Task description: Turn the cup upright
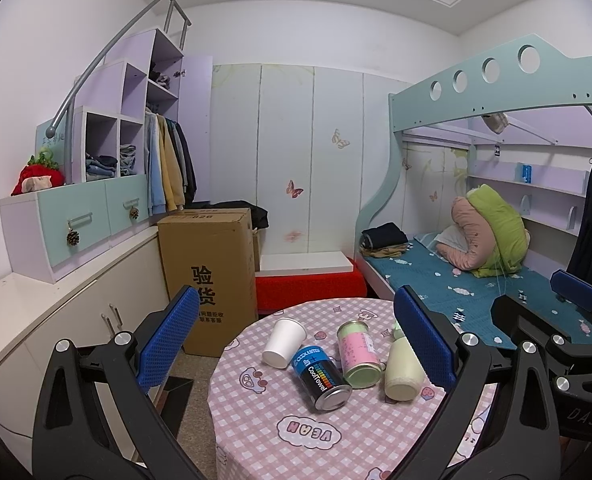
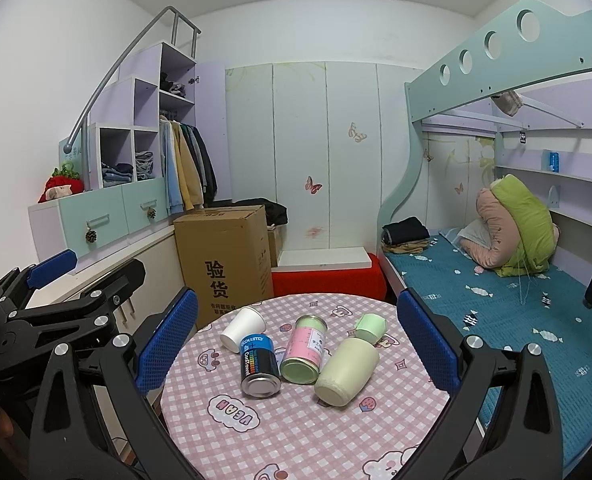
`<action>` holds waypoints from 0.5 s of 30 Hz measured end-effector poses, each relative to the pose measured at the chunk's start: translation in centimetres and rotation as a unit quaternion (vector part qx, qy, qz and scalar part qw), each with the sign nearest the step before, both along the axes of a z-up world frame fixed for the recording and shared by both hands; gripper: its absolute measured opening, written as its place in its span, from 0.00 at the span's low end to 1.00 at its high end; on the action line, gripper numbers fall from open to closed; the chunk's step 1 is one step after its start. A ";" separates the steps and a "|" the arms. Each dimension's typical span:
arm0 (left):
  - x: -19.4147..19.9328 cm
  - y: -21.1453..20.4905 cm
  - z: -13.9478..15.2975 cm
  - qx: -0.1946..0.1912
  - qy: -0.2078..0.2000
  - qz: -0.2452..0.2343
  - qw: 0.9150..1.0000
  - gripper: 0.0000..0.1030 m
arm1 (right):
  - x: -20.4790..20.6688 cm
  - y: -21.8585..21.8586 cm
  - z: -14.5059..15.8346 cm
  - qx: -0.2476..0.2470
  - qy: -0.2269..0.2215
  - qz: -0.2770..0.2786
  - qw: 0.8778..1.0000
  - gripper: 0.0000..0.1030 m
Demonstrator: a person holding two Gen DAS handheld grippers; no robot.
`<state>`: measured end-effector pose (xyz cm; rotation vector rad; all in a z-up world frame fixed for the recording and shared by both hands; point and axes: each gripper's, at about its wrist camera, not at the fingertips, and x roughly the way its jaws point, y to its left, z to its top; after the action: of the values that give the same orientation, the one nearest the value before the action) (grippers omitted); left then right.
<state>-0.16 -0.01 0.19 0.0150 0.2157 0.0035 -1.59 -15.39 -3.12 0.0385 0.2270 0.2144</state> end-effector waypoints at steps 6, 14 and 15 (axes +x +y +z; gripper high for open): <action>0.1 0.1 0.3 0.000 0.001 0.001 1.000 0.95 | 0.0 -0.1 0.1 -0.001 0.002 0.001 1.000 0.94; 0.2 0.3 0.3 -0.001 0.002 0.000 1.000 0.95 | 0.8 0.5 -0.4 -0.001 0.005 0.003 1.000 0.94; 0.3 0.3 0.3 -0.001 0.003 0.000 1.000 0.95 | 0.8 0.5 -0.4 -0.002 0.005 0.003 1.000 0.94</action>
<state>0.10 0.31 0.49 0.0127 0.2213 0.0030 -0.76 -14.88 -3.51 0.0343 0.2386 0.2206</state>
